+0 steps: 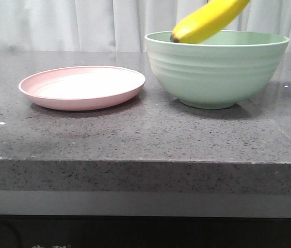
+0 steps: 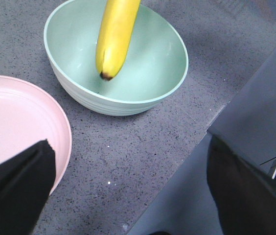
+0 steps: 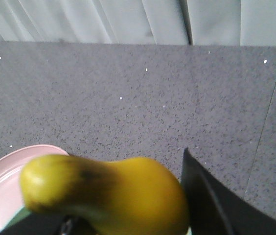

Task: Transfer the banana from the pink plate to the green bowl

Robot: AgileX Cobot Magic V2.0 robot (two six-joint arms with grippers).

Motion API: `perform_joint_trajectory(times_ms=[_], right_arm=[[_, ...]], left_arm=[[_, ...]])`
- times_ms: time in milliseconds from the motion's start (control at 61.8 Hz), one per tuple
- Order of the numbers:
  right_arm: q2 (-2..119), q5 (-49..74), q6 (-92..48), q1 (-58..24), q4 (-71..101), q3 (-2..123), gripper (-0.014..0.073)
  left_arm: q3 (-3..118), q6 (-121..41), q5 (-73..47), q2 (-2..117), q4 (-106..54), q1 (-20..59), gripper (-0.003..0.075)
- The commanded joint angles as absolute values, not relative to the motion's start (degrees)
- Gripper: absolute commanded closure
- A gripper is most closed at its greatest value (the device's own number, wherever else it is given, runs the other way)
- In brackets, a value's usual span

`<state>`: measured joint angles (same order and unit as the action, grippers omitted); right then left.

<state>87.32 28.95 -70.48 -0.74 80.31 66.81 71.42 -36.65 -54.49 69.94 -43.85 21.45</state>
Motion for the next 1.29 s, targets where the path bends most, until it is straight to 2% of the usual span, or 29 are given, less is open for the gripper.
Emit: perform_joint_trajectory(times_ms=[0, 81, 178, 259, 372, 663, 889, 1164, 1278], right_arm=[[86.55, 30.68, -70.49, -0.66, 82.22, 68.95, 0.0437], [87.85, 31.15, -70.49, -0.66, 81.56, 68.95, 0.0376], [89.06, 30.63, -70.49, -0.66, 81.22, 68.95, 0.0205], [89.17, 29.72, -70.49, -0.66, 80.71, 68.95, 0.0100], [88.69, 29.01, -70.49, -0.66, 78.99, 68.95, 0.0025], [81.47, 32.81, -66.74, -0.66, 70.52, 68.95, 0.0022], [71.16, 36.75, -42.39, -0.66, 44.29, 68.95, 0.0022], [62.13, 53.39, -12.41, -0.66, 16.55, 68.89, 0.0023], [59.26, 57.54, -6.84, -0.66, 13.17, 68.20, 0.0023]], left_arm=[[73.35, -36.10, -52.74, 68.45, -46.57, 21.35, 0.0103], [73.35, -36.10, -52.74, 68.45, -46.57, 21.35, 0.0103], [73.35, -36.10, -52.74, 68.45, -46.57, 21.35, 0.0103], [73.35, -36.10, -52.74, 68.45, -46.57, 21.35, 0.0103], [73.35, -36.10, -52.74, 68.45, -46.57, 21.35, 0.0103], [73.35, -36.10, -52.74, 68.45, -46.46, 21.35, 0.0103], [73.35, -34.30, -53.04, 68.25, -40.69, 21.35, 0.0103], [76.16, -6.26, -54.41, 64.93, -8.68, 21.35, 0.0103], [74.80, 3.24, -56.41, 61.78, 0.90, 21.35, 0.0103]])
